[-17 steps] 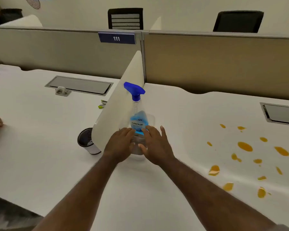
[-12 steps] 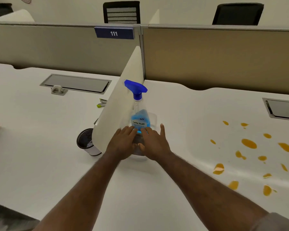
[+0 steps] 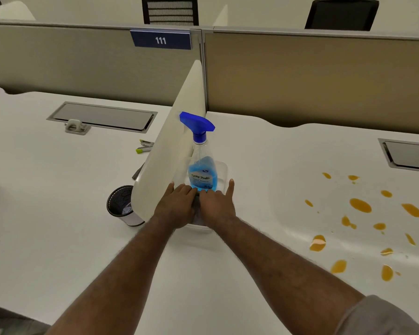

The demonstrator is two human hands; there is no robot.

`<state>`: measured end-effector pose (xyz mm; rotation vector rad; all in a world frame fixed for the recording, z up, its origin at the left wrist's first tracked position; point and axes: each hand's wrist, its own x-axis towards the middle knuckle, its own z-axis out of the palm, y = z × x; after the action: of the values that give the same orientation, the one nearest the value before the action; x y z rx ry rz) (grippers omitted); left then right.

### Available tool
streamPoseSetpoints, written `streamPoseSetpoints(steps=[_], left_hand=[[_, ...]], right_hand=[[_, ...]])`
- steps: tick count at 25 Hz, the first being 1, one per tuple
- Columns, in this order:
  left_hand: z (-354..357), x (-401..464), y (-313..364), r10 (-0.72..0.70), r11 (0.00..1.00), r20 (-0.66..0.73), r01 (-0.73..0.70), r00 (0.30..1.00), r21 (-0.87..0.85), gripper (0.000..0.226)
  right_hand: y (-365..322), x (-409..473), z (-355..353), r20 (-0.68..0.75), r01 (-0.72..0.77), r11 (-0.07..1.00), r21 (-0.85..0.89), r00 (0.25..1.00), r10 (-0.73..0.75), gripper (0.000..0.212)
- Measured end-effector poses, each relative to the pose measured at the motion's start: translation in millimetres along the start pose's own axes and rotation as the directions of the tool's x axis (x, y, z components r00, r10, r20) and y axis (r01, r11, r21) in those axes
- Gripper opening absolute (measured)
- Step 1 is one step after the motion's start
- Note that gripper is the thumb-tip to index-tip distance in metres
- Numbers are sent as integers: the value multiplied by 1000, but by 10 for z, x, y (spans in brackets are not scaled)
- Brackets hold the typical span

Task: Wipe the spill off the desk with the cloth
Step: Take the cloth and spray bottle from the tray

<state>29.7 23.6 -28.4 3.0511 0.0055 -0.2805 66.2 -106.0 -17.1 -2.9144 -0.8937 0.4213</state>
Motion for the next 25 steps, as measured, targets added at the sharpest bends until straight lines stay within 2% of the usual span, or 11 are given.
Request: streamPoseSetpoints(steps=[4,5,6,8,10,12,13,16,21,23,25], left_hand=[[-67,-29,25,1,1000,-47,0,999,27,37],[-87,-44,32,7,1000,-61,-5,998,29,36],[-111,-66,38,16,999,-82,-14,997,30,35],[-190,-126,54,24,1000,-131,-22,991,22,29],[-317,-193,94,21,999,-202,-26,979,-25,23],[-456,-282,158,-9,990,-287,-32,958,-138,23],[-530,-327,204,-35,980,-338,-35,941,-198,28],[-756,-450,375,-132,946,-515,-47,847,-320,49],[-1117,-371,631,-188,926,-801,-169,568,-338,42],[-1205,-310,711,-240,901,-852,-220,466,-375,48],[-1225,-272,758,-281,894,-844,-195,456,-403,57]], right_hand=[[-14,-64,-56,3,-99,883,459,994,110,26],[-9,-74,-82,-28,-50,902,428,997,69,25],[-9,-95,-102,-60,10,961,278,998,7,23],[-8,-172,-150,-134,56,989,135,990,-38,19],[4,-241,-236,-192,66,957,282,981,-12,19],[-7,-321,-370,-216,57,836,546,973,75,22],[-13,-359,-461,-280,113,817,565,958,60,24],[-20,-488,-803,-460,249,838,485,888,2,25],[41,-749,-1268,-612,435,672,599,790,34,23],[96,-827,-1419,-608,478,631,611,794,-13,33],[238,-875,-1512,-526,472,604,642,844,-101,43]])
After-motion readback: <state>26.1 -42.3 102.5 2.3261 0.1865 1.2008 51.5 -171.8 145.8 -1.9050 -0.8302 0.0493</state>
